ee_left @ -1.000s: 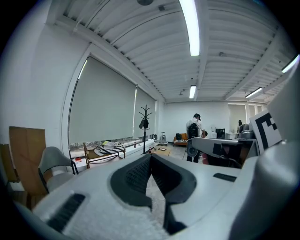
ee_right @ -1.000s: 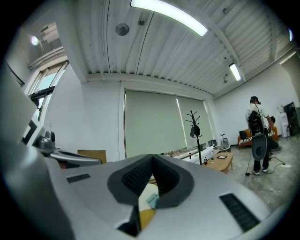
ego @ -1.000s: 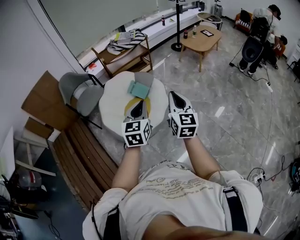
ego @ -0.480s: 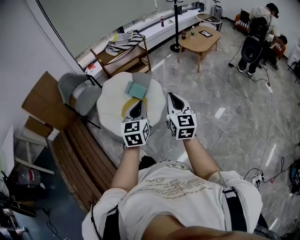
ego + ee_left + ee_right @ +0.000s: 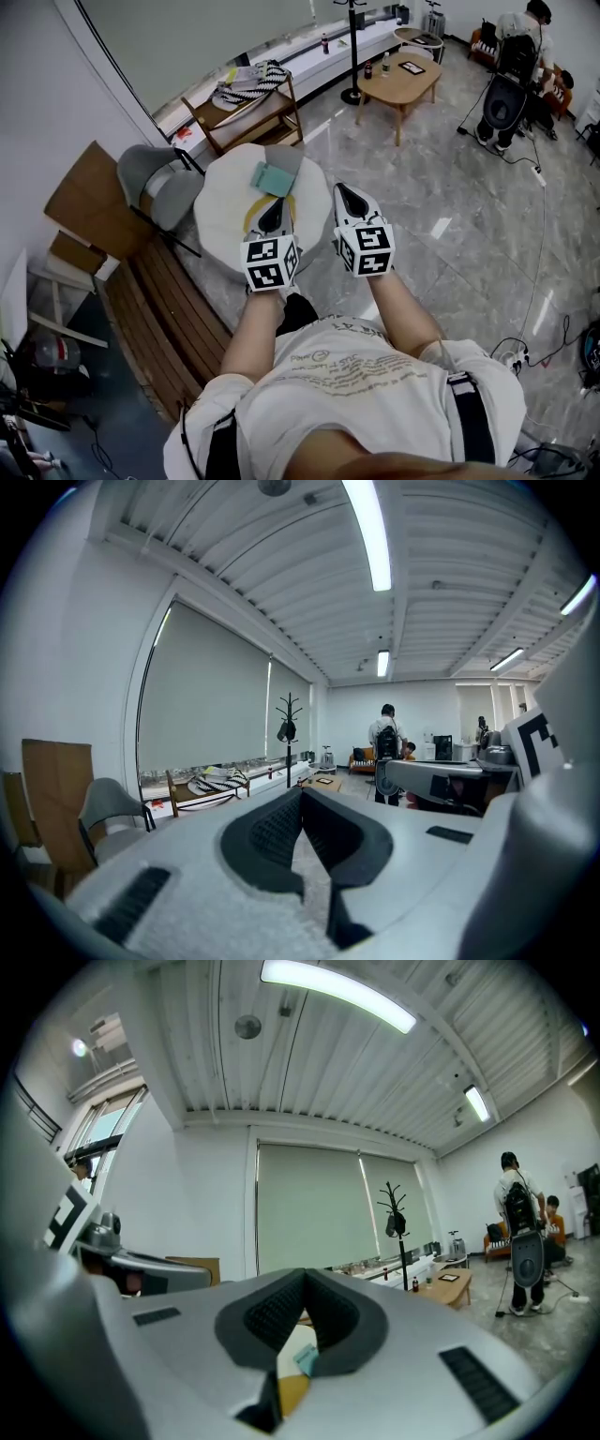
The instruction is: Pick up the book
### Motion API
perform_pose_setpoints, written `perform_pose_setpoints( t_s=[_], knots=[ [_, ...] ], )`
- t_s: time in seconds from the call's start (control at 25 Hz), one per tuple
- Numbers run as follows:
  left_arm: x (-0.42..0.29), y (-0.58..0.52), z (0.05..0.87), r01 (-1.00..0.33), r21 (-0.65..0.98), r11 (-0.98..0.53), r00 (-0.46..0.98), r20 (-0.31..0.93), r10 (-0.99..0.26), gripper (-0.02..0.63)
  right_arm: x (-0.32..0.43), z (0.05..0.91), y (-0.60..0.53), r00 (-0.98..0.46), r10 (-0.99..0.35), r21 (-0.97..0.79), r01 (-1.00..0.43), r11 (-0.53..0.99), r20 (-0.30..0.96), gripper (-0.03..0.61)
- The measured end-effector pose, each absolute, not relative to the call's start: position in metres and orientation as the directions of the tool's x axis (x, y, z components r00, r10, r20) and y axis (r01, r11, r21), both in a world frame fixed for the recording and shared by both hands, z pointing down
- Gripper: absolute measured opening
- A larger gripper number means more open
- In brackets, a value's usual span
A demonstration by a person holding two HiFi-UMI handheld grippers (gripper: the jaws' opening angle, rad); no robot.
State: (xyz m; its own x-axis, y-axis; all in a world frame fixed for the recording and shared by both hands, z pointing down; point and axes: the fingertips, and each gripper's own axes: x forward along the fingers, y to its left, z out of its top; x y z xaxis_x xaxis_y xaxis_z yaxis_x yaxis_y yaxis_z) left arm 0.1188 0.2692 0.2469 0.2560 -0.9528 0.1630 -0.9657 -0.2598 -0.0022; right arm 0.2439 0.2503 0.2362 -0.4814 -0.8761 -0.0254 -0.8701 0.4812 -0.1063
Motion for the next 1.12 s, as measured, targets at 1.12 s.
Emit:
perform_pose_setpoints(
  t_s=[1.12],
  knots=[
    [0.061,0.159,0.278,-0.962,0.085,-0.261,0.273,0.212,-0.938,0.018,0.181,0.250,0.142,-0.499,-0.866,-0.126,-0.861,0.492,0.027,0.026]
  ],
)
